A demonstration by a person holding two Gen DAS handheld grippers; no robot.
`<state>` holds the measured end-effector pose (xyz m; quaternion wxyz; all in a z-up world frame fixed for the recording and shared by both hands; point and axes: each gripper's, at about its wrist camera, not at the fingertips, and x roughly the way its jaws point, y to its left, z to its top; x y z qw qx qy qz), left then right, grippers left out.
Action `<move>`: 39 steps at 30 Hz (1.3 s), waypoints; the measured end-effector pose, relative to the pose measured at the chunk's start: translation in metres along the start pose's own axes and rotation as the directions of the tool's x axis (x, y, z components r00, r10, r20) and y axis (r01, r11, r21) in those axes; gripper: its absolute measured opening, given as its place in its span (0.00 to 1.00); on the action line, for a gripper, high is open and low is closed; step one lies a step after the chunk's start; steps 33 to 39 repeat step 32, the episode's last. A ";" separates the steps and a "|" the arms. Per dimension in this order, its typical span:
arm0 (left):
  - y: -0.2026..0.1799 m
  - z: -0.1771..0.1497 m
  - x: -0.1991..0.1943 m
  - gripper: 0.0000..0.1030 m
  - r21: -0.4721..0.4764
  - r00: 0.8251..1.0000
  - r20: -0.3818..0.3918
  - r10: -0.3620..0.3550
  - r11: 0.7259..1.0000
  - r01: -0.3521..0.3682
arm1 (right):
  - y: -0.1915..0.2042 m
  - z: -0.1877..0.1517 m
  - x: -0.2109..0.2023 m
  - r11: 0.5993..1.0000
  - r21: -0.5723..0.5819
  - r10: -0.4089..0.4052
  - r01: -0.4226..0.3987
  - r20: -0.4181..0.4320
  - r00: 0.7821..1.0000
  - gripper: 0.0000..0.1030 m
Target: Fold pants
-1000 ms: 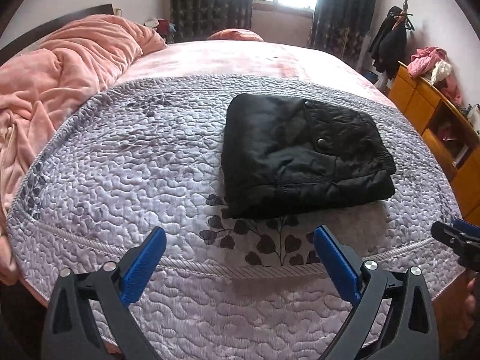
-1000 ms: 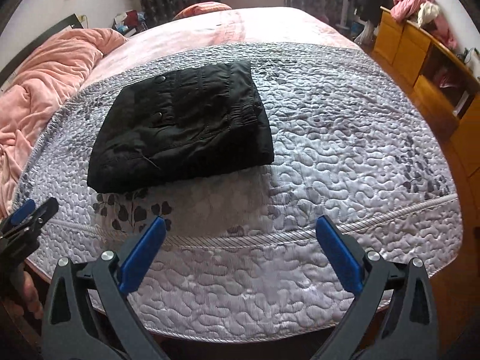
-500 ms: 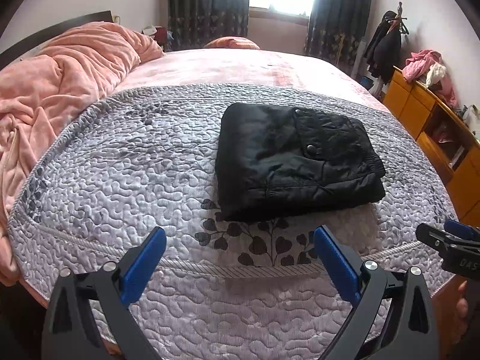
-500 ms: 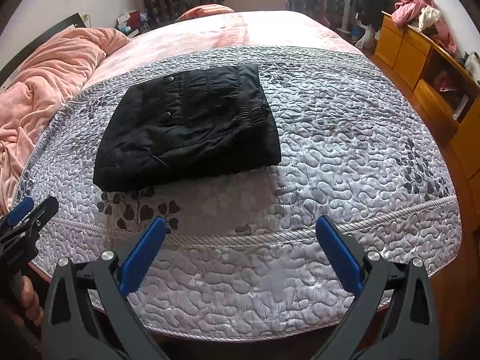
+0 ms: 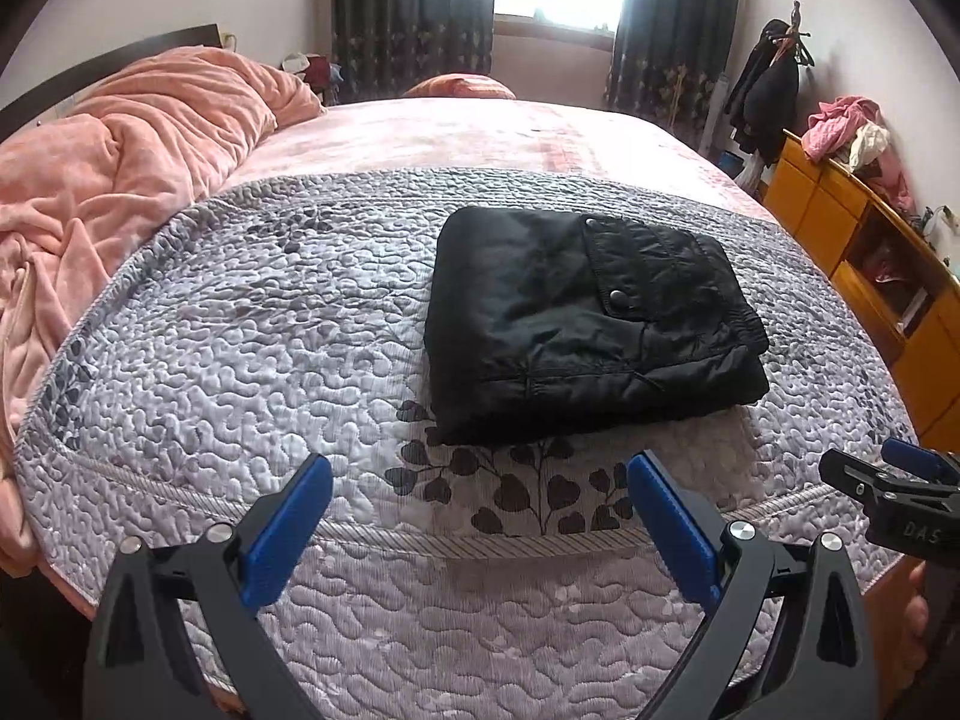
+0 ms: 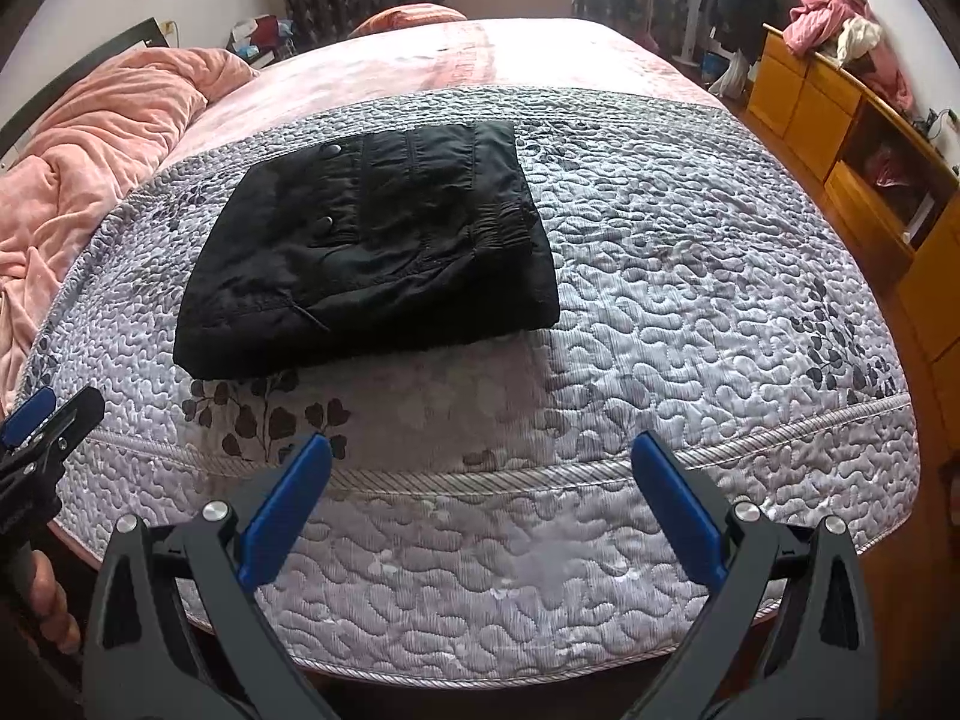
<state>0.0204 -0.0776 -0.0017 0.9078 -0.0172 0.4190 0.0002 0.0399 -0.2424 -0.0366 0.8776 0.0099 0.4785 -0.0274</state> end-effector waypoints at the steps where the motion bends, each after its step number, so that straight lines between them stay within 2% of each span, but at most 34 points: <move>1: 0.000 0.000 0.001 0.96 0.002 1.000 -0.001 -0.001 1.000 0.001 | 0.000 0.000 0.000 1.000 0.000 -0.001 0.001 -0.001 1.000 0.97; 24: -0.003 0.001 0.010 0.96 -0.008 0.999 -0.018 -0.029 1.000 0.029 | -0.005 -0.001 0.019 1.000 0.011 -0.013 0.014 -0.046 0.999 0.97; 39: -0.004 0.001 0.010 0.96 -0.017 0.999 -0.036 -0.019 1.000 0.019 | -0.006 -0.001 0.019 1.000 0.016 -0.009 0.009 -0.048 0.999 0.97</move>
